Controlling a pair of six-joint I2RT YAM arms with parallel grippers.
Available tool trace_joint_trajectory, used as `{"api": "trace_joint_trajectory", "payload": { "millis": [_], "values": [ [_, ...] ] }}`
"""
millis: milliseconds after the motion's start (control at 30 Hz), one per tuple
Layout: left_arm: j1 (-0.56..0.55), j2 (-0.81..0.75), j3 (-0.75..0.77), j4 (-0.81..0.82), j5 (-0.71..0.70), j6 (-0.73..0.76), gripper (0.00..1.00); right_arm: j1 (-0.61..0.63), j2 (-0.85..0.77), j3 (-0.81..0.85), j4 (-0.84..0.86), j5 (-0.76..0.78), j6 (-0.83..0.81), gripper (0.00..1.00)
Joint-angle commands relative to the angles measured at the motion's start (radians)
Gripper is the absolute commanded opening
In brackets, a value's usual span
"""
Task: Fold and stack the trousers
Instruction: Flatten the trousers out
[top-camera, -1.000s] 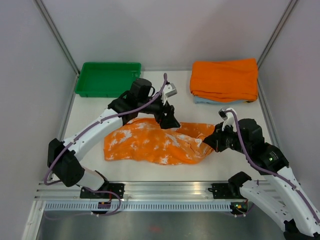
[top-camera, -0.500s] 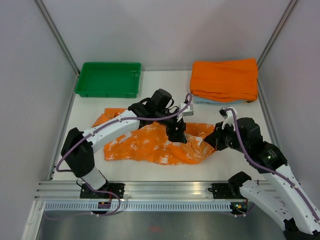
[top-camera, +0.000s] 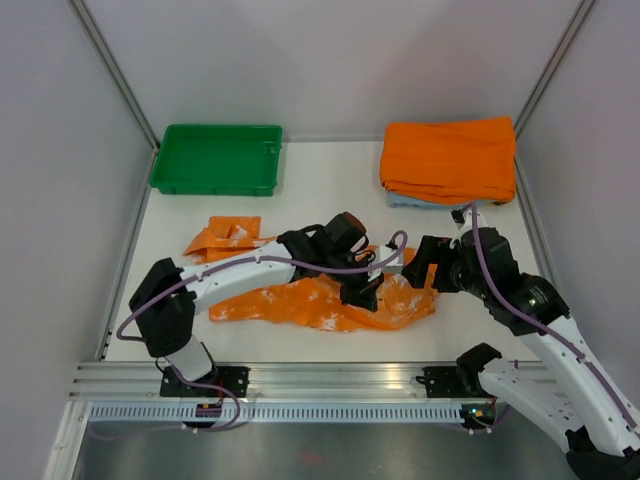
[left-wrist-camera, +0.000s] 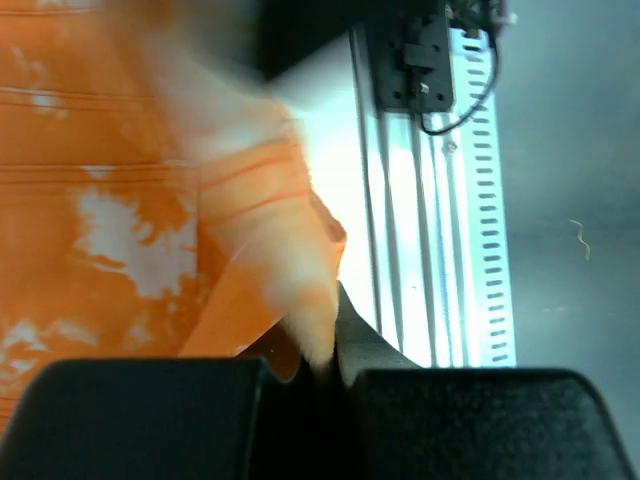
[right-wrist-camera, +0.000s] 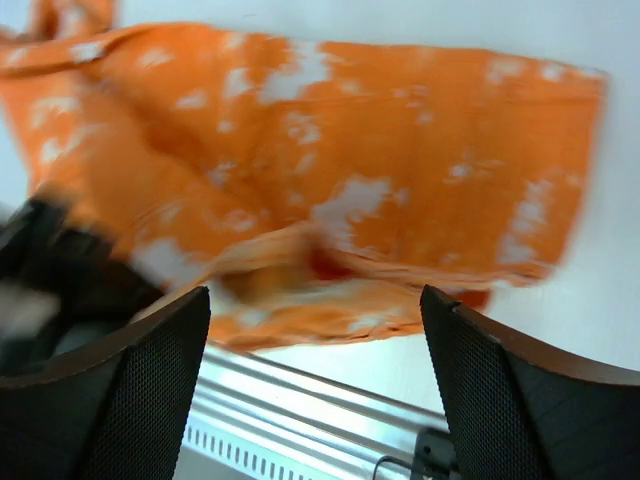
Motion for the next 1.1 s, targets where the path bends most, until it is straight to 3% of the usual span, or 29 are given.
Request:
{"api": "trace_joint_trajectory", "payload": {
  "millis": [0, 67, 167, 333, 400, 500, 600, 633, 700, 733, 933, 1067],
  "values": [
    [-0.077, -0.184, -0.044, 0.041, -0.052, -0.078, 0.02, -0.002, 0.113, 0.122, -0.242, 0.345, 0.204, 0.93],
    [-0.133, -0.227, -0.099, 0.09, -0.143, -0.13, 0.02, -0.002, 0.156, 0.208, -0.309, 0.447, 0.25, 0.98],
    [-0.195, -0.255, -0.152, 0.13, -0.248, -0.195, 0.02, -0.002, 0.178, 0.24, -0.291, 0.478, 0.273, 0.98],
    [-0.354, -0.214, -0.143, 0.209, -0.429, -0.263, 0.02, -0.004, 0.212, 0.181, -0.222, 0.526, 0.273, 0.98],
    [-0.396, -0.177, -0.141, 0.242, -0.556, -0.347, 0.02, -0.004, 0.225, 0.121, -0.203, 0.524, 0.279, 0.98],
    [-0.448, -0.133, -0.172, 0.307, -0.633, -0.414, 0.03, -0.005, 0.201, -0.002, -0.176, 0.512, 0.31, 0.98],
    [-0.518, -0.096, -0.175, 0.334, -0.638, -0.431, 0.21, -0.019, 0.134, -0.107, -0.134, 0.474, 0.319, 0.98],
    [-0.531, -0.091, -0.169, 0.341, -0.637, -0.454, 0.48, -0.028, 0.117, -0.123, -0.125, 0.46, 0.319, 0.98],
    [-0.546, -0.093, -0.164, 0.335, -0.647, -0.477, 0.9, -0.037, 0.088, -0.141, -0.12, 0.463, 0.313, 0.98],
    [-0.546, -0.103, -0.169, 0.324, -0.673, -0.489, 0.99, -0.039, 0.086, -0.137, -0.119, 0.464, 0.304, 0.98],
    [-0.493, -0.278, -0.169, 0.204, -0.889, -0.551, 1.0, -0.05, 0.132, -0.098, -0.087, 0.469, 0.266, 0.98],
    [-0.262, -0.459, -0.241, 0.181, -0.793, -0.703, 1.0, -0.053, 0.147, -0.161, 0.014, 0.362, 0.279, 0.97]
  ]
}}
